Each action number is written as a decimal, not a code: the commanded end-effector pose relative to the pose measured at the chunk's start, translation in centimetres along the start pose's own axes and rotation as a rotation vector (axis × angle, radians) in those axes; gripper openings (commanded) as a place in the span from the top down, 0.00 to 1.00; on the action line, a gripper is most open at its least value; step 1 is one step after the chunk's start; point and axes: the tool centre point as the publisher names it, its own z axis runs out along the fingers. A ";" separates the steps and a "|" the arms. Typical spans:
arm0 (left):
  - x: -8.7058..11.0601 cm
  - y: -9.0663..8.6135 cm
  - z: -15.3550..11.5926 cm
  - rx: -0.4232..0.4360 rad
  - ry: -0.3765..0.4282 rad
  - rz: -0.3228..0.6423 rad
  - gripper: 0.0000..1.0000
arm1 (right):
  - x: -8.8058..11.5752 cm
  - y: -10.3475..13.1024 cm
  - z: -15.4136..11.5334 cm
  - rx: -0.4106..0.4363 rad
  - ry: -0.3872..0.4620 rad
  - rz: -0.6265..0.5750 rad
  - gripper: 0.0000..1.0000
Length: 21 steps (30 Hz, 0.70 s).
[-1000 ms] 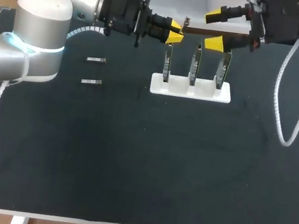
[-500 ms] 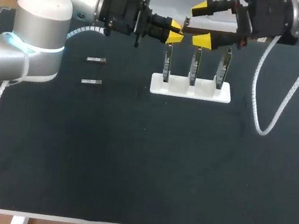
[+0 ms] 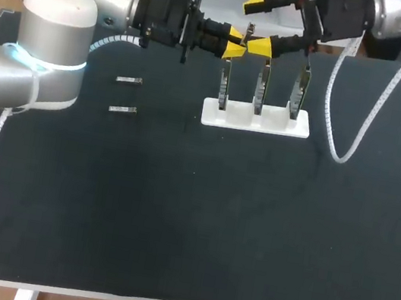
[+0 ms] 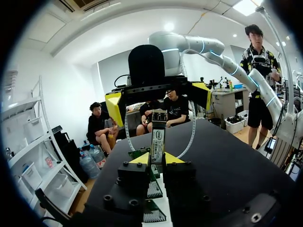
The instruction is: Pick up the optical module with the left hand, and insert it into the network port with the right hand.
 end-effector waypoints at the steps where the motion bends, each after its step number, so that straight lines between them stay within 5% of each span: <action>1: -0.1 -0.1 0.0 -0.002 0.003 0.001 1.00 | 0.5 -0.4 0.0 -0.010 -0.012 0.005 0.00; 21: -0.1 -0.1 0.0 -0.002 0.003 0.001 1.00 | 0.9 -0.4 -0.2 -0.008 -0.034 0.018 0.00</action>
